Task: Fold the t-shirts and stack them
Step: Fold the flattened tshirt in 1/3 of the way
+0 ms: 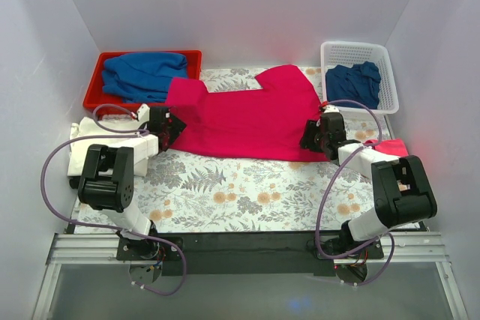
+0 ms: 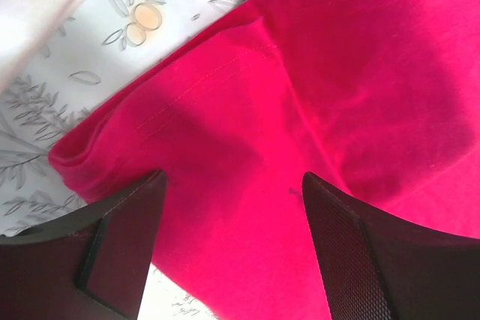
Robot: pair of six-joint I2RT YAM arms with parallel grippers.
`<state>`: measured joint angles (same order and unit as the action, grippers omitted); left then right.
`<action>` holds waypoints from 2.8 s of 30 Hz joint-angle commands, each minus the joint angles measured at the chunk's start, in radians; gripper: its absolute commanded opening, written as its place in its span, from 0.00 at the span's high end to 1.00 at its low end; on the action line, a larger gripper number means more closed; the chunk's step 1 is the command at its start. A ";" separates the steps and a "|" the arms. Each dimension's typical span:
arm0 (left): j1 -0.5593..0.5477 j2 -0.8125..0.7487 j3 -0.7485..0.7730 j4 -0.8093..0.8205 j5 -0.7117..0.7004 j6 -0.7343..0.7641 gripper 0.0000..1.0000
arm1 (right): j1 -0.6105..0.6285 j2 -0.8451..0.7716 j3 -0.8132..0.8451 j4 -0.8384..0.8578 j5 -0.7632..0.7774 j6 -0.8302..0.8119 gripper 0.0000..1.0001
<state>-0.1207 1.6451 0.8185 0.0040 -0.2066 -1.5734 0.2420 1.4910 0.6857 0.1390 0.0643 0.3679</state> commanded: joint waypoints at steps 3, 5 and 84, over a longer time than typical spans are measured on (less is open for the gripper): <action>0.001 0.032 -0.024 0.002 -0.002 0.010 0.28 | 0.008 0.040 -0.046 0.028 -0.026 0.020 0.43; 0.001 0.024 -0.053 -0.039 -0.022 -0.007 0.28 | 0.008 0.045 -0.072 0.024 -0.018 0.035 0.44; -0.050 -0.613 -0.370 -0.656 -0.079 -0.267 0.28 | 0.003 -0.471 -0.238 -0.524 0.135 0.204 0.46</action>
<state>-0.1665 1.0458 0.4789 -0.5224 -0.2375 -1.8141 0.2489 1.0428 0.4541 -0.3485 0.2020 0.5655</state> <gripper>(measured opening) 0.722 0.544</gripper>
